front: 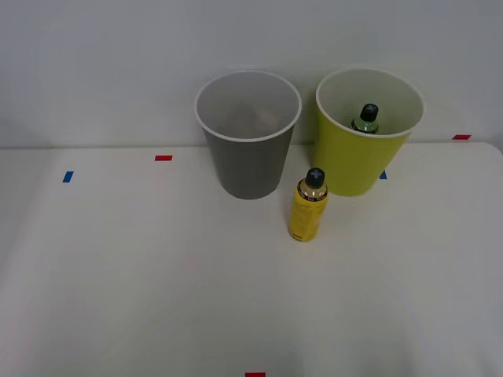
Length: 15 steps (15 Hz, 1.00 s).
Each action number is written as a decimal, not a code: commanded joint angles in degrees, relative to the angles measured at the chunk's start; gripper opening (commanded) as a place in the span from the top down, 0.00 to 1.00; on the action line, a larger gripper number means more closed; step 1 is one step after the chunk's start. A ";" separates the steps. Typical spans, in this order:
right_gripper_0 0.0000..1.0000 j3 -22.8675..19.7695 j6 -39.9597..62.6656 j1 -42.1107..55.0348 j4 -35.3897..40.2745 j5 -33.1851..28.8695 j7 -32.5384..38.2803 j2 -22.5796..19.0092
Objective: Put cans in the gray bin, plastic bottles in the light green bin
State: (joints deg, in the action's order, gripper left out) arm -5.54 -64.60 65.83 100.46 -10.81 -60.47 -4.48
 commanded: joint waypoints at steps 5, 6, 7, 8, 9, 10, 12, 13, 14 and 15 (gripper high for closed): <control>0.00 0.00 0.00 0.00 0.00 0.00 0.00 0.00; 0.00 0.00 0.00 0.00 0.00 0.00 0.00 0.00; 0.00 0.00 0.00 0.00 0.00 0.00 0.00 0.00; 0.00 0.00 0.00 0.00 0.00 0.00 0.00 0.00; 0.00 0.00 0.00 0.00 0.00 0.00 0.00 0.00; 0.00 0.00 0.00 0.00 0.00 0.00 0.00 0.00; 0.00 0.00 0.00 0.00 0.00 0.00 0.00 0.00; 0.00 0.00 0.00 0.00 0.00 0.00 0.00 0.00; 0.00 0.00 0.00 0.00 0.00 0.00 0.00 0.00; 0.00 0.00 0.00 0.00 0.00 0.00 0.00 0.00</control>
State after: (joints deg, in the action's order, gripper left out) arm -5.54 -64.60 65.83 100.46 -10.81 -60.47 -4.48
